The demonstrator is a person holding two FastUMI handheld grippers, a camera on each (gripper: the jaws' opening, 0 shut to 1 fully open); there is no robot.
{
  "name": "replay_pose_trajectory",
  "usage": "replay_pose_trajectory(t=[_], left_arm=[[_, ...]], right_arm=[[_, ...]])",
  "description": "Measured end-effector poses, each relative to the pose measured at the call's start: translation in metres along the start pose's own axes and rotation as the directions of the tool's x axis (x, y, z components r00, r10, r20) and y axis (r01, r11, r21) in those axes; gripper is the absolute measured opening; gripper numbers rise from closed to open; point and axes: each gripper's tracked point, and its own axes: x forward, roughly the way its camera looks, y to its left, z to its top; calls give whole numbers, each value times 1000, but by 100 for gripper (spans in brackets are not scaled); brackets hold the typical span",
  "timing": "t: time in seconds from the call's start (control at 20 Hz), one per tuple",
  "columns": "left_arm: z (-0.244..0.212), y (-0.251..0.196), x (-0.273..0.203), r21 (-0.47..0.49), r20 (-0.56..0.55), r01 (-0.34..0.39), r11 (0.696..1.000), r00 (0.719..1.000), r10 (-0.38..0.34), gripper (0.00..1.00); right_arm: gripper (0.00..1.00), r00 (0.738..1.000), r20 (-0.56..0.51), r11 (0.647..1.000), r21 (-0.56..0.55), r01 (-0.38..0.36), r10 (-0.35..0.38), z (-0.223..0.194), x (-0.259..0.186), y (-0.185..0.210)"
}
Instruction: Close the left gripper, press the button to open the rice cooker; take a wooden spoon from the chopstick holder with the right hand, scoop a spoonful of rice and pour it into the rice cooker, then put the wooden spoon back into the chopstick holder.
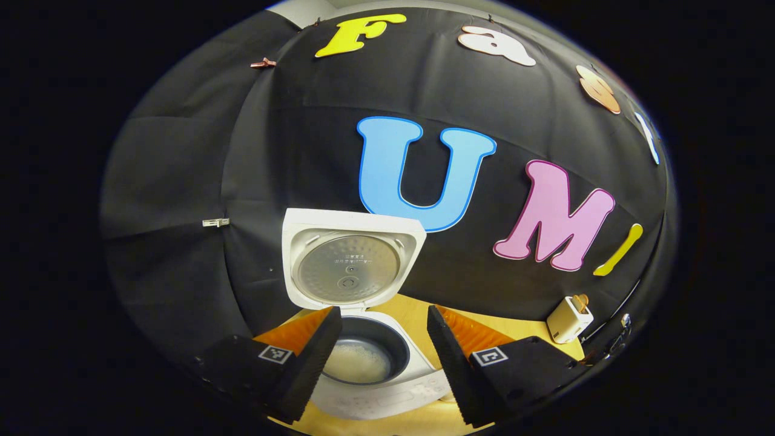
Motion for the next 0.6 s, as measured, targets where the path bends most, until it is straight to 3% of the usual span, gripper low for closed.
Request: replay_pose_trajectory(t=[0.05,0.2,0.3,0.35,0.6], left_arm=[[0,0,1,1,-1,-1,1000,1000,1,92],[4,6,6,2,1,-12,1000,1000,12,92],[13,14,12,14,10,-31,999,999,31,92],[23,20,16,22,23,-44,999,999,43,92],[94,50,43,64,118,-102,993,989,94,92]], right_arm=[[35,1000,4,1000,-1,-1,1,1,0,1],[54,1000,14,1000,-2,-14,14,4,-7,10],[70,1000,26,1000,-17,16,-16,6,-17,7],[99,999,34,999,-21,25,-24,7,-20,5],[98,987,129,994,-40,100,-94,30,-57,-11]])
